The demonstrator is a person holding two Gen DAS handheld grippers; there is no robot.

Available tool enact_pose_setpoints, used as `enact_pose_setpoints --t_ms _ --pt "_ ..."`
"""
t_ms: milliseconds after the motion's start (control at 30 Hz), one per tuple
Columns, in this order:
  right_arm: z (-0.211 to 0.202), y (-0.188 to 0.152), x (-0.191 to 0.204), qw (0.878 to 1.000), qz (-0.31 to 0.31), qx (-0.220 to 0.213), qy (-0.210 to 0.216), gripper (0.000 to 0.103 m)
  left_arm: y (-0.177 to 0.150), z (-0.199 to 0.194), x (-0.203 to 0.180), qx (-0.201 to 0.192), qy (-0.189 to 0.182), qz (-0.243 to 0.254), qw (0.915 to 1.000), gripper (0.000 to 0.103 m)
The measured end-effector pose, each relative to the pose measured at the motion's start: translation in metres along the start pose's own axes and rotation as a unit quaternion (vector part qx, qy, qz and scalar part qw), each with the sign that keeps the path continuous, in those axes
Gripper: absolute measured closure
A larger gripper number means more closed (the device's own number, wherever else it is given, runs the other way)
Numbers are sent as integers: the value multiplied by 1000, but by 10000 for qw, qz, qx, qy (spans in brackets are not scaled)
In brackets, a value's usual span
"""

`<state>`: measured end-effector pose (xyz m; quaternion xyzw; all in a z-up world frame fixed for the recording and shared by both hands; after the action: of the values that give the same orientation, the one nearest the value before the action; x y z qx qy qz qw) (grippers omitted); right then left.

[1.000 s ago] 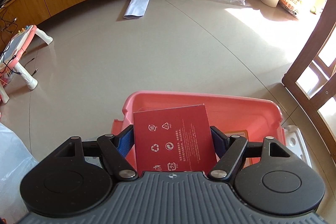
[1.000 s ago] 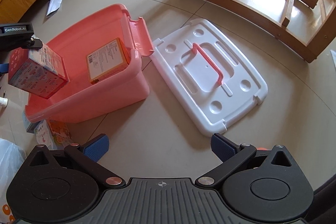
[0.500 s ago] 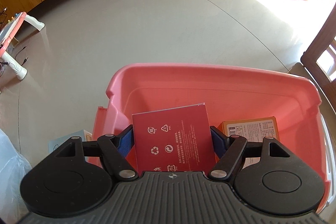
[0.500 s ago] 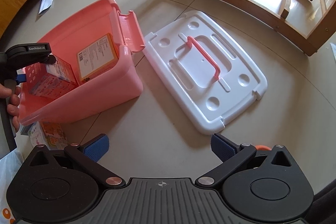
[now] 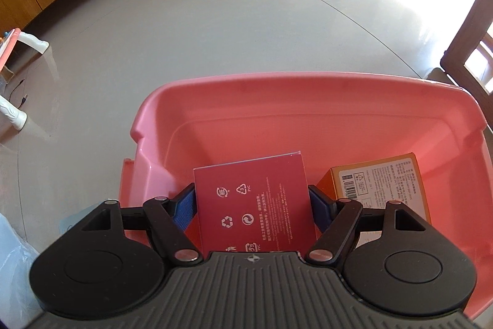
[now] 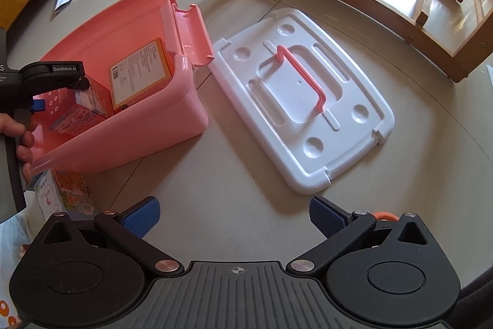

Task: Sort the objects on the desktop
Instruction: 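Lift the red box with the left gripper and carry it over the pink bin, then lower the red box into the bin beside the orange box and release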

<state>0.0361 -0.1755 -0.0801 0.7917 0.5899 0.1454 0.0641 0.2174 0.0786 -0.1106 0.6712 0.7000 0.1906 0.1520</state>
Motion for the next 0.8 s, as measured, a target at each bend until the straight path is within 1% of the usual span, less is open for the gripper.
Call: enact_pose_setpoints --t_ms 167,300,800 --pt "2 0 0 10000 -14 34 -3 0 -3 1 -10 13 -23 172 9998 28" --pt "3 0 0 10000 -22 54 -11 0 -5 1 -15 26 89 318 9995 28" --pt "7 -1 1 9999 -31 141 -26 0 -17 -12 -35 -27 146 655 9977 28"
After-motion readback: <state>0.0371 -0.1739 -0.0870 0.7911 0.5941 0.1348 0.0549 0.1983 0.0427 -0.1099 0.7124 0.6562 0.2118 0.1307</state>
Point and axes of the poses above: each gripper's, at about its wrist camera, not at the fingertips, and z roughly the way its jaws point, x to its left, y to its top, the point moved 3 cm from there along z, roughly the way its jaws point, and after that the axes turned 3 degrees about -x, right-handed, at the moved point
